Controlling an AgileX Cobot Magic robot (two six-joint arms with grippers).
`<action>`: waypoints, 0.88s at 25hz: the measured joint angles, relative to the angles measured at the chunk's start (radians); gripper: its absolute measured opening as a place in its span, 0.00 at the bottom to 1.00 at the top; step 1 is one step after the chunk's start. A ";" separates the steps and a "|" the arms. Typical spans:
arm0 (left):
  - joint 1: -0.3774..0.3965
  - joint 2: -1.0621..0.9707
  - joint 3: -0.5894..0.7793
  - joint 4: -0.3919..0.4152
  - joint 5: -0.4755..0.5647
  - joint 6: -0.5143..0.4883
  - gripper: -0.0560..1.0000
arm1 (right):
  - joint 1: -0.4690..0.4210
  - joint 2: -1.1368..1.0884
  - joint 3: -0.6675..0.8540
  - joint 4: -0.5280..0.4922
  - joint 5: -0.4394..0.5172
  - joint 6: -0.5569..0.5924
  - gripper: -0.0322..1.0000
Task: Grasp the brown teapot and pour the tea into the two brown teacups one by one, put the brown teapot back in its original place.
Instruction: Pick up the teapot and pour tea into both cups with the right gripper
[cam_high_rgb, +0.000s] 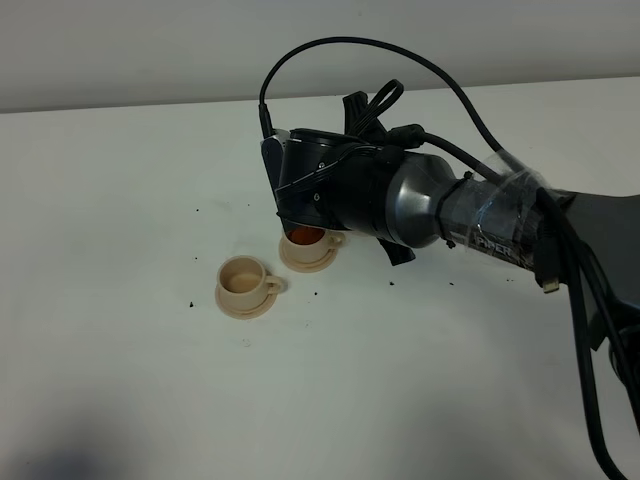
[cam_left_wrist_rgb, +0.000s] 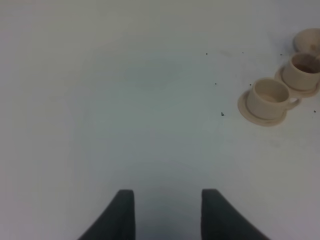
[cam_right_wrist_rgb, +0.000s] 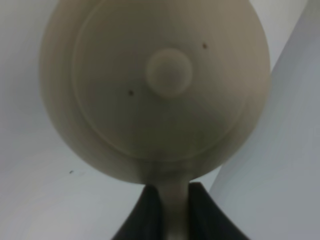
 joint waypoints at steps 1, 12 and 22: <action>0.000 0.000 0.000 0.000 0.000 0.000 0.40 | 0.000 0.000 0.000 0.000 -0.004 -0.002 0.16; 0.000 0.000 0.000 0.000 0.000 0.000 0.40 | 0.011 0.000 0.000 -0.037 -0.017 -0.010 0.16; 0.000 0.000 0.000 0.000 0.000 0.000 0.40 | 0.011 0.000 0.000 -0.037 -0.016 -0.034 0.16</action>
